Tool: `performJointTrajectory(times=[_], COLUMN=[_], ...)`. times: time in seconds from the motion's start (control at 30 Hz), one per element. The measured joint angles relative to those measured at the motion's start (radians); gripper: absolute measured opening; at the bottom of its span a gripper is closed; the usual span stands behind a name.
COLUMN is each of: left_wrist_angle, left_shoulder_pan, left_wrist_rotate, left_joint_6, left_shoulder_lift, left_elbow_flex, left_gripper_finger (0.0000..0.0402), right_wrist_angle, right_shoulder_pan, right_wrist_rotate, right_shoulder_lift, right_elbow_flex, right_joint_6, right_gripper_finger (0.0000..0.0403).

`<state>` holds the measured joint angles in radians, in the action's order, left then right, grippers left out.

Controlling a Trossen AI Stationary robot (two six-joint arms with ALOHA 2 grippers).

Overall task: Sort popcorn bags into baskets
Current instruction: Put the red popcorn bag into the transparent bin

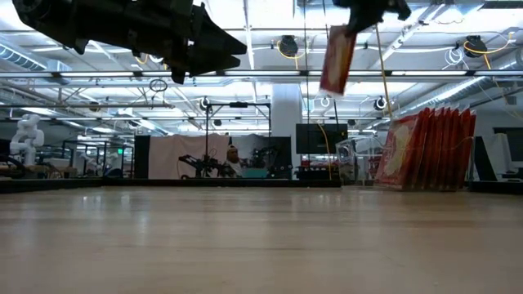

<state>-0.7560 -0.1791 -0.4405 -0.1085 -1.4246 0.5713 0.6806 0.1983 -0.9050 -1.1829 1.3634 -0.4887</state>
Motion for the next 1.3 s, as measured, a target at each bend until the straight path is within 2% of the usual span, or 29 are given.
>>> performJointTrajectory(times=[0.13, 0.47, 0.73, 1.0, 1.3], left_wrist_angle=[0.002, 0.012, 0.029, 0.029, 0.029], left_shoulder_pan=[0.000, 0.000, 0.000, 0.001, 0.002], left_wrist_rotate=[0.022, 0.041, 0.043, 0.043, 0.043], left_joint_6=[-0.001, 0.005, 0.008, 0.001, 0.001], left_shoulder_lift=[0.000, 0.000, 0.000, 0.000, 0.000], left_elbow_flex=[0.000, 0.000, 0.000, 0.000, 0.000], left_gripper_finger=[0.0186, 0.0186, 0.0186, 0.0186, 0.0186], right_wrist_angle=[0.091, 0.093, 0.119, 0.148, 0.199], right_shoulder_pan=[0.029, 0.039, 0.039, 0.038, 0.037], right_wrist_rotate=[0.078, 0.081, 0.095, 0.095, 0.040], right_shoulder_lift=[0.001, 0.000, 0.002, 0.002, 0.002], right_elbow_flex=[-0.066, -0.280, -0.328, -0.394, -0.403], right_joint_6=[-0.129, -0.299, -0.373, -0.534, -0.589], right_gripper_finger=[0.0005, 0.0011, 0.0013, 0.0012, 0.0012])
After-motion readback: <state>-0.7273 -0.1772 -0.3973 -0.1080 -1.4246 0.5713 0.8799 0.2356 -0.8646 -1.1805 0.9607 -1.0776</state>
